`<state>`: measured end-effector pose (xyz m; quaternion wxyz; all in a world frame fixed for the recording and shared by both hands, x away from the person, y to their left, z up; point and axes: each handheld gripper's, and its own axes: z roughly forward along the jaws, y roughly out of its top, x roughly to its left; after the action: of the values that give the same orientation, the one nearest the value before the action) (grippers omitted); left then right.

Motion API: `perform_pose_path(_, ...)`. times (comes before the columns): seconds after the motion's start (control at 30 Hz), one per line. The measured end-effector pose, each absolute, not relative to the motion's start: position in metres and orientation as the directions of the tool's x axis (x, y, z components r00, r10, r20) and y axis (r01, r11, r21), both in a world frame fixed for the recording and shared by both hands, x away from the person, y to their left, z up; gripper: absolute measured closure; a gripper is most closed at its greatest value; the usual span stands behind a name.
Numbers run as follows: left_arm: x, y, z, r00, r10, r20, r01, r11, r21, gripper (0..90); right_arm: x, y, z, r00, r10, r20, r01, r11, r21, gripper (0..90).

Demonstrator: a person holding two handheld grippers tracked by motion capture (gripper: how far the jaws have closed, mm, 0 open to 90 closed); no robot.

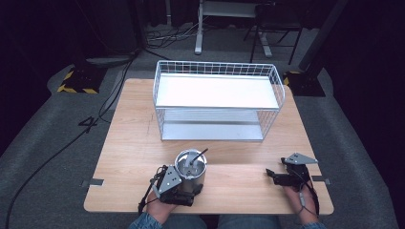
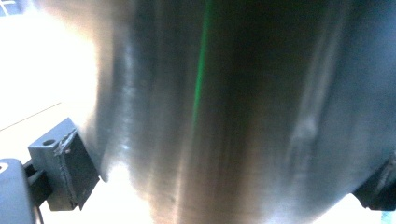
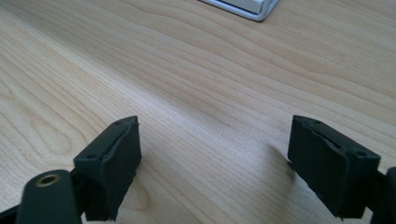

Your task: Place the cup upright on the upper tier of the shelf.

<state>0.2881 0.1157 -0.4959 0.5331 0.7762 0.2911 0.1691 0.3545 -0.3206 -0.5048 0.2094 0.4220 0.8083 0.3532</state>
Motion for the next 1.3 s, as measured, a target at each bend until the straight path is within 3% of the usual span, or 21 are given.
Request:
perform_pose_path(0.83,0.294,0.141,-0.437,0.787,0.615,-0.053,0.261,-0.254,0.931,3.7,0.356,-0.323,-0.505,-0.563,0.827,-0.009,0.548,0.381,0.745,20.2)
perform_pose_path(1.1,0.303,0.144,-0.406,0.806,0.591,-0.017,0.228,-0.284,0.931,3.7,0.356,-0.323,-0.505,-0.562,0.827,-0.008,0.549,0.38,0.744,20.5)
perform_pose_path(1.3,0.309,0.142,-0.385,0.831,0.554,-0.048,0.24,-0.28,0.93,3.7,0.356,-0.323,-0.505,-0.567,0.824,-0.008,0.547,0.384,0.744,21.2)
